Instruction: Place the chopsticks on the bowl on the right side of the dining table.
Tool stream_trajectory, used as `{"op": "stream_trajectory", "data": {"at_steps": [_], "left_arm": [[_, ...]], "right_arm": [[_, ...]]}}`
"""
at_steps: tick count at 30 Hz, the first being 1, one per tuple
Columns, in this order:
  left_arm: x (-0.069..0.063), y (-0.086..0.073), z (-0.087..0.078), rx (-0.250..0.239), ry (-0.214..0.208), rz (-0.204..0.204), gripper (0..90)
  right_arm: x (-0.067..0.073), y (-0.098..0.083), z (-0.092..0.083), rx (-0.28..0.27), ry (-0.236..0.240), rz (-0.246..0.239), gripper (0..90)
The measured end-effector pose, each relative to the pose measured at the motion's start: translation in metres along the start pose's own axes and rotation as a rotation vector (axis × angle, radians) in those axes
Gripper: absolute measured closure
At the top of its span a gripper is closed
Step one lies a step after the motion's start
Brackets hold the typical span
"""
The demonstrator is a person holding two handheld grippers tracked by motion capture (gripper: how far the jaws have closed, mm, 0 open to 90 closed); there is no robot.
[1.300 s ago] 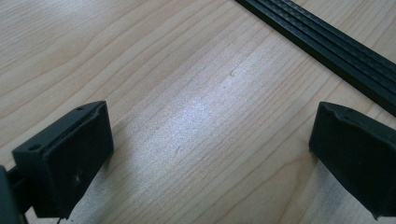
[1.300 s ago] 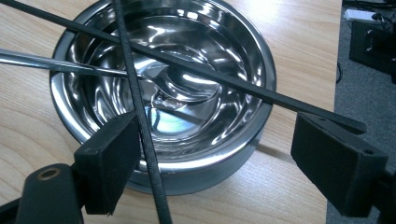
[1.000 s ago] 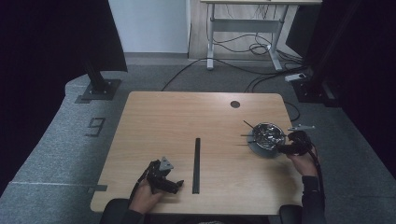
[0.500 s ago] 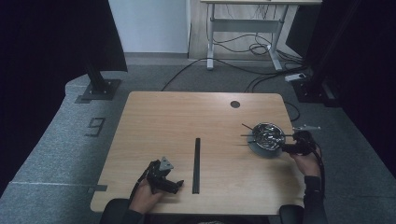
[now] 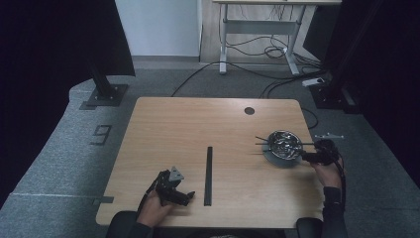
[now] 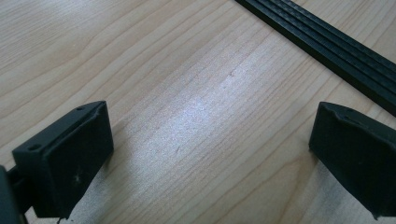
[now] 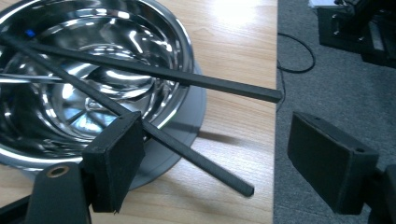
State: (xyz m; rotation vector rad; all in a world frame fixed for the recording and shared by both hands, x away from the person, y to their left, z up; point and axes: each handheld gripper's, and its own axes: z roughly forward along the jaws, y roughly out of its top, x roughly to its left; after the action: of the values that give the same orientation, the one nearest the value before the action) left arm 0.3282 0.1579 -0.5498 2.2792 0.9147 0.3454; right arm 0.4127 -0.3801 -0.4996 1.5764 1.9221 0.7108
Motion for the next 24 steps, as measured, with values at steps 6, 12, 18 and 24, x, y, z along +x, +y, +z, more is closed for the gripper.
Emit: {"op": "stream_trajectory", "data": {"at_steps": [6,12,18,24], "left_arm": [[0.0,0.0,0.0,0.0,0.0,0.0,0.0],[0.0,0.0,0.0,0.0,-0.001,0.0,0.0],[0.0,0.0,0.0,0.0,0.0,0.0,0.0],[0.0,0.0,0.0,0.0,0.0,0.0,0.0]], "right_arm": [[-0.004,-0.001,0.001,-0.01,-0.022,0.022,18.7],[-0.008,-0.002,0.001,-0.013,-0.03,0.035,18.6],[-0.008,-0.001,-0.003,-0.022,-0.018,0.037,18.6],[0.003,0.003,-0.018,-0.086,0.044,0.01,19.9]]}}
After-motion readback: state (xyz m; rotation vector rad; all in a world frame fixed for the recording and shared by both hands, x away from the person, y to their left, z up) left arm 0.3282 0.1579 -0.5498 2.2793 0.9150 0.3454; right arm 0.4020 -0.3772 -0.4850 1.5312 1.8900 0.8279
